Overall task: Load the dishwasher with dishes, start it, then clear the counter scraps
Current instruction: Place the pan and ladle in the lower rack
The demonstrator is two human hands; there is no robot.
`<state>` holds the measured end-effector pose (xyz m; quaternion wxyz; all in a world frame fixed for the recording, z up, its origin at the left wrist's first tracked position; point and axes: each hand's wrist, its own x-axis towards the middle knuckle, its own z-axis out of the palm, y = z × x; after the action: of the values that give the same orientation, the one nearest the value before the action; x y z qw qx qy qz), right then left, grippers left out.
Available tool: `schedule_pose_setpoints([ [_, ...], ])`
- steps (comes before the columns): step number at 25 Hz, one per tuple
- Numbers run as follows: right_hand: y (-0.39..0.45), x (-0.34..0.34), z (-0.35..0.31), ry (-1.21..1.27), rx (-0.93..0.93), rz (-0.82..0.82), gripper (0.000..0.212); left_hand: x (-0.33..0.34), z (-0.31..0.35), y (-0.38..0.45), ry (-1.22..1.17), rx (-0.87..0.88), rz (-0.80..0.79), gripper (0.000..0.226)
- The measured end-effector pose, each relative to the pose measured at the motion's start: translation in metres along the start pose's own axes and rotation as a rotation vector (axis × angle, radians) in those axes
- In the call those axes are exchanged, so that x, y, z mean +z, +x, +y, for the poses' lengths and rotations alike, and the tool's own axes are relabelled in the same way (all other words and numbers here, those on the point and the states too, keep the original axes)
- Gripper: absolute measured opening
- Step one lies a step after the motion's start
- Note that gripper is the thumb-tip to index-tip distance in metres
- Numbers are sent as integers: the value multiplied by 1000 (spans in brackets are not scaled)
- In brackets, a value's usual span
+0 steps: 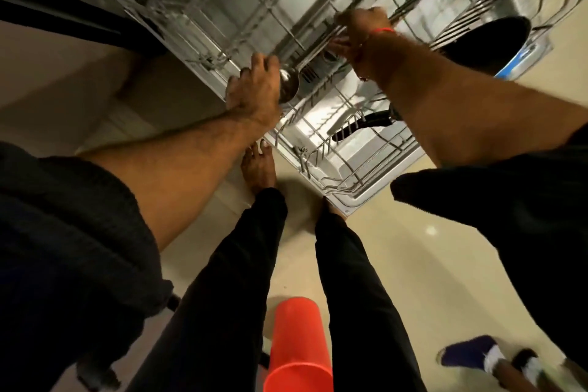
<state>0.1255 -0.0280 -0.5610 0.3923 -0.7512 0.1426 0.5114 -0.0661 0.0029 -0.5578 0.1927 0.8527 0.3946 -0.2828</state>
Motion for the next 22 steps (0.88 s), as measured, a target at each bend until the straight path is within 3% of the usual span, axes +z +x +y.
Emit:
schedule_pose_setpoints([
  [4,-1,-1,1,-142,-6,-70,5,4,9,2,48,-73,-64,91],
  [6,-7,-11,1,-126,-21,-93,28,1,13,2,38,-100,-87,92],
  [8,-19,-22,-1,-79,-39,-116,23,-2,14,0,34,-106,-89,93],
  [11,-39,-43,-4,-85,-123,-175,17,0,14,-9,43,-87,-59,96],
  [13,-52,-62,-6,-251,-263,-149,19,5,17,-17,53,-76,5,97],
  [17,-80,-114,-7,-1032,-717,196,38,15,42,-42,34,-7,216,81],
  [20,-97,-157,-1,-1121,-646,565,57,28,72,-57,8,56,258,74],
  [22,-94,-176,13,-983,-471,622,70,37,84,-61,-53,58,238,72],
])
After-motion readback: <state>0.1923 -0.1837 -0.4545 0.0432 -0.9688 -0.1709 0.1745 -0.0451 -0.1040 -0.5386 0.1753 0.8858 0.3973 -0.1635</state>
